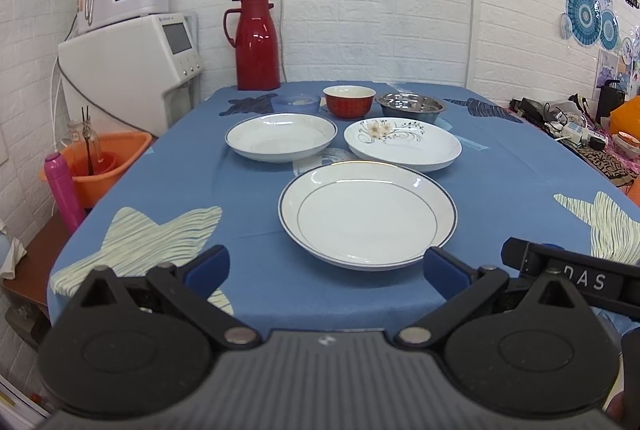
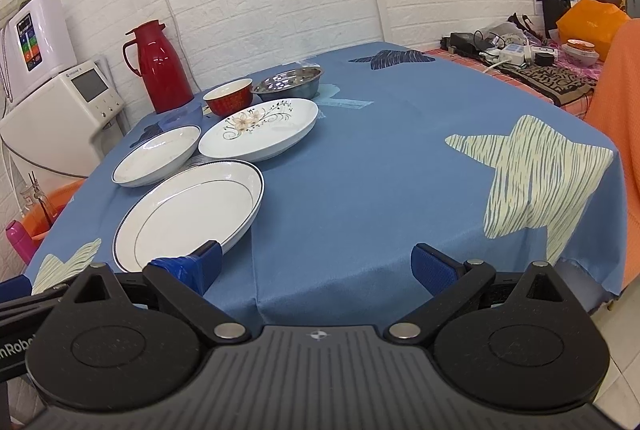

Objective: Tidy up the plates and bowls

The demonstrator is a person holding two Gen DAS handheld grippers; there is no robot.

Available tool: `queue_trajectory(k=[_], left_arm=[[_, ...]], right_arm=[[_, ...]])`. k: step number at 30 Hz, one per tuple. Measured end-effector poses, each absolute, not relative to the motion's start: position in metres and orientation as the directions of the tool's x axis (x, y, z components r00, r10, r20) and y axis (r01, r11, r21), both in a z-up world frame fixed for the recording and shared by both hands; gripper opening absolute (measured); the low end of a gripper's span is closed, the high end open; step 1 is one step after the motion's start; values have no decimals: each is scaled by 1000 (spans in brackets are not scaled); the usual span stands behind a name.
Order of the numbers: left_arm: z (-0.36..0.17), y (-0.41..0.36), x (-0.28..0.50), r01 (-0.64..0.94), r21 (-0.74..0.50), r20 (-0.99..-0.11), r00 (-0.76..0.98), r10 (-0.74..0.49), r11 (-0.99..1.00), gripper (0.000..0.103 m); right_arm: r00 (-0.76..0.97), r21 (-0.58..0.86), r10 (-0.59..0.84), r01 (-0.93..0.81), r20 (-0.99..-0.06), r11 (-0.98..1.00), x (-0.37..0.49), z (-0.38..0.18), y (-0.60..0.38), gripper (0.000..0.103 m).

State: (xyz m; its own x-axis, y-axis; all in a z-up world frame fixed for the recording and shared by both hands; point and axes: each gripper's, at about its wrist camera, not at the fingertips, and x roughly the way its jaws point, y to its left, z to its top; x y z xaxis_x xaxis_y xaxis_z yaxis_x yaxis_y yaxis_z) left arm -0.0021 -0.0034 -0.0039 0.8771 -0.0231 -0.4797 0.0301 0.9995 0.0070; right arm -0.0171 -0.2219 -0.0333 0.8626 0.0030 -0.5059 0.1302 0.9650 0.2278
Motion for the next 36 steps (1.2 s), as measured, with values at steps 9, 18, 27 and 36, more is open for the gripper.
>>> queue_trajectory(k=[9,18,27,36], left_arm=[[-4,-5,-2,30,7,-482,876,-22,1000,103],[-4,-5,-2,30,5,-487,873,-23,1000,103],[-2,14,9,31,0,-505,863,-27,1000,103],[0,59,74,45,-36,-605,794,-58,998,103]], right_arm=[[861,233,6,132,-509,963,-17,-34,-223,89],[855,240,10,135,-519,961,-16,-35,-224,89],[875,230,32,92,-484,969,-15,-34,-225,89],[842,259,120,24,-525,966,39,-38,-227,88]])
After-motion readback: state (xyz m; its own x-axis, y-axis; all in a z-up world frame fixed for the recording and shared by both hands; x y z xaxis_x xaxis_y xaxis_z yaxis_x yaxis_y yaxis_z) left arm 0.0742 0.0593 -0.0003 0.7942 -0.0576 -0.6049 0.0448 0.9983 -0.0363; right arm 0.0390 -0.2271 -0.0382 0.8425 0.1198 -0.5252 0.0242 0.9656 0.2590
